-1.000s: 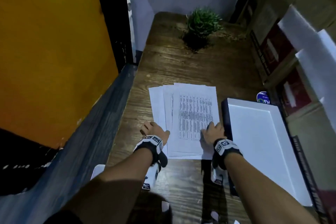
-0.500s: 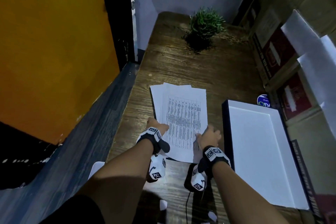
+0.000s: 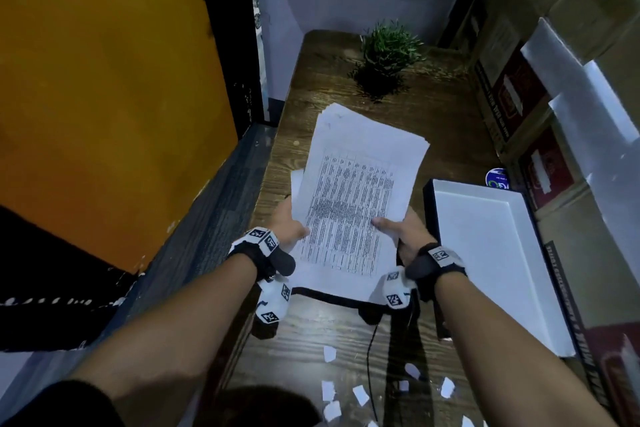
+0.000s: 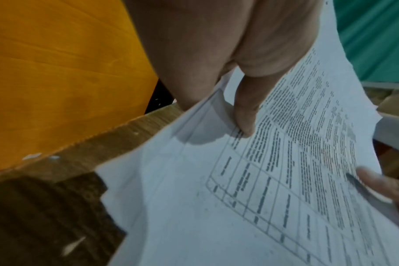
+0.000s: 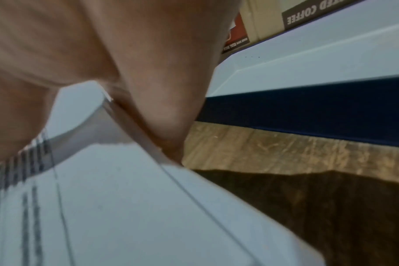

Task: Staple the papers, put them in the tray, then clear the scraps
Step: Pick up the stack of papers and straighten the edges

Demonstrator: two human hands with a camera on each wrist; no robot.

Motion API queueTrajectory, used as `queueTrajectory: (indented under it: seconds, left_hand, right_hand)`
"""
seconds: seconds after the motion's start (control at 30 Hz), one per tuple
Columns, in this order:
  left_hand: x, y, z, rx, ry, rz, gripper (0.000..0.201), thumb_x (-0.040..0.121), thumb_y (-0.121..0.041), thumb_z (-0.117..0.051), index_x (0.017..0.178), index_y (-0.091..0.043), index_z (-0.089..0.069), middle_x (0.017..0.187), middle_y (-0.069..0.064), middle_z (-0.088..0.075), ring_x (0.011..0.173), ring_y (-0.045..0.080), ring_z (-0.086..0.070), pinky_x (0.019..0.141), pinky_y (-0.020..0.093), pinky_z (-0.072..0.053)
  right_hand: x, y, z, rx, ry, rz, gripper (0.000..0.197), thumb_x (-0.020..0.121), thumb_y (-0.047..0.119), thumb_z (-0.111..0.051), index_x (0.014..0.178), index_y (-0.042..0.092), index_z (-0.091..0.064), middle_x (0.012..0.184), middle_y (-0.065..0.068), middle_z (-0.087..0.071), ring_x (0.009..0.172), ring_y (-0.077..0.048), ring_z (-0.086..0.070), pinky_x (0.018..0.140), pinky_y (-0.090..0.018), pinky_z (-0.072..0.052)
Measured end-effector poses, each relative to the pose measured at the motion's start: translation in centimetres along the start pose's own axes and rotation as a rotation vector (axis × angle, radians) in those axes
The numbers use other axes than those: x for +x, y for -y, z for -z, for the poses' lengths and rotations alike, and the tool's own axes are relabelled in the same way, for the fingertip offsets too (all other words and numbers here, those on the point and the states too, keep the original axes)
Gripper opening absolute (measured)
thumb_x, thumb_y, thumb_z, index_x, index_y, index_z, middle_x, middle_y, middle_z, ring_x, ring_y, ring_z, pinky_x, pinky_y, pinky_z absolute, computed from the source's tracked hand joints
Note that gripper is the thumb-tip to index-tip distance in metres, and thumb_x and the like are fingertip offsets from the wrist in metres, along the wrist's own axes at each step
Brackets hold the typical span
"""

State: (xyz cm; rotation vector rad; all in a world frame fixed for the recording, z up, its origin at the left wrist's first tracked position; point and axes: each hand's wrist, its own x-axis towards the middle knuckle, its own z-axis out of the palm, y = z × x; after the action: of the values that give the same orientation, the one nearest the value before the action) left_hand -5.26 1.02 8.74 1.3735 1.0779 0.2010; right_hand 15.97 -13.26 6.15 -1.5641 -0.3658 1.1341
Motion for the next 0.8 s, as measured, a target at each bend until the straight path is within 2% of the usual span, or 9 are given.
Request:
queueTrajectory:
  seconds: [0.1, 0.2, 0.27, 0.33, 0.47, 0.57, 0.67, 0.73, 0.8]
  left_hand:
    - [-3.3, -1.3, 2.0, 0.092, -0.018, -0.071, 0.054, 0.072, 0.01, -0.069, 0.122, -0.006, -0.053, 0.117, 0.012, -0.065, 0.111, 0.029, -0.06, 0.095, 0.043, -0.05]
    - [-6.7, -2.7, 4.2, -0.185, 0.136, -0.11, 0.046, 0.067, -0.006, -0.079, 0.108, -0.013, -0.061, 0.107, 0.006, -0.07, 0.1, 0.025, -0.066, 0.086, 0.04, -0.056]
    - [-7.6, -3.0, 5.5, -0.337, 0.146, -0.144, 0.063, 0.064, -0.023, -0.083, 0.122, -0.018, -0.058, 0.122, 0.008, -0.067, 0.113, 0.028, -0.063, 0.096, 0.046, -0.051]
    - [-8.2, -2.9, 6.2, -0.276, 0.073, -0.186, 0.063, 0.07, -0.028, -0.076, 0.128, -0.023, -0.054, 0.133, 0.007, -0.061, 0.122, 0.028, -0.057, 0.106, 0.053, -0.042]
    - [-9.6, -2.6, 5.8, -0.121, -0.073, -0.314, 0.037, 0.077, -0.022, -0.065, 0.109, -0.041, -0.06, 0.127, 0.002, -0.065, 0.117, 0.026, -0.06, 0.102, 0.055, -0.045]
    - [-11.0, -2.9, 5.1, -0.199, -0.202, -0.347, 0.024, 0.08, -0.018, -0.064, 0.1, -0.031, -0.064, 0.117, 0.008, -0.069, 0.109, 0.027, -0.065, 0.098, 0.053, -0.049]
    - [-12.2, -3.4, 4.5, -0.365, -0.251, -0.343, 0.017, 0.075, -0.007, -0.067, 0.086, -0.019, -0.067, 0.1, 0.011, -0.071, 0.103, 0.032, -0.067, 0.096, 0.054, -0.05]
    - [-12.4, -3.3, 4.6, -0.358, -0.264, -0.375, 0.017, 0.068, -0.004, -0.068, 0.07, -0.021, -0.071, 0.081, 0.002, -0.073, 0.087, 0.024, -0.07, 0.093, 0.049, -0.053]
    - [-12.5, -3.0, 4.8, -0.328, -0.226, -0.381, 0.02, 0.066, -0.003, -0.071, 0.071, -0.023, -0.071, 0.079, -0.004, -0.074, 0.082, 0.015, -0.07, 0.091, 0.043, -0.054]
  right_hand:
    - [-2.4, 2.1, -2.0, 0.108, 0.027, 0.116, 0.066, 0.05, 0.022, -0.091, 0.11, 0.019, -0.065, 0.117, -0.003, -0.069, 0.112, -0.022, -0.063, 0.105, -0.05, -0.043]
    - [-5.3, 2.7, -3.6, 0.097, -0.018, 0.169, 0.057, 0.055, 0.021, -0.089, 0.107, 0.014, -0.068, 0.117, -0.009, -0.069, 0.113, -0.029, -0.063, 0.103, -0.051, -0.044]
    - [-7.0, 2.5, -4.4, 0.078, -0.004, 0.136, 0.055, 0.065, 0.005, -0.082, 0.116, 0.009, -0.064, 0.117, -0.012, -0.069, 0.113, -0.03, -0.062, 0.097, -0.045, -0.049]
    - [-8.3, 2.6, -5.0, -0.093, -0.014, 0.132, 0.046, 0.071, -0.003, -0.076, 0.114, 0.01, -0.064, 0.11, -0.01, -0.072, 0.107, -0.029, -0.066, 0.09, -0.043, -0.053]
    - [-10.3, 3.0, -6.3, -0.241, -0.115, 0.225, 0.035, 0.071, -0.001, -0.077, 0.1, 0.015, -0.066, 0.109, -0.008, -0.071, 0.093, -0.016, -0.07, 0.09, -0.037, -0.055]
    - [-11.8, 3.0, -7.3, -0.161, -0.174, 0.326, 0.035, 0.074, -0.007, -0.072, 0.104, 0.009, -0.064, 0.099, -0.003, -0.07, 0.082, -0.002, -0.069, 0.076, -0.019, -0.055]
    - [-12.6, 2.0, -7.7, -0.13, -0.232, 0.399, 0.031, 0.074, -0.005, -0.071, 0.103, 0.006, -0.064, 0.101, -0.017, -0.069, 0.095, -0.024, -0.067, 0.082, -0.035, -0.057]
    - [-12.8, 1.4, -7.6, -0.102, -0.257, 0.391, 0.031, 0.074, -0.008, -0.07, 0.102, 0.006, -0.064, 0.099, -0.014, -0.069, 0.093, -0.024, -0.067, 0.084, -0.036, -0.056]
    - [-12.7, 0.9, -7.4, -0.087, -0.213, 0.352, 0.03, 0.073, -0.009, -0.071, 0.099, 0.003, -0.065, 0.093, -0.007, -0.07, 0.086, -0.017, -0.068, 0.081, -0.033, -0.055]
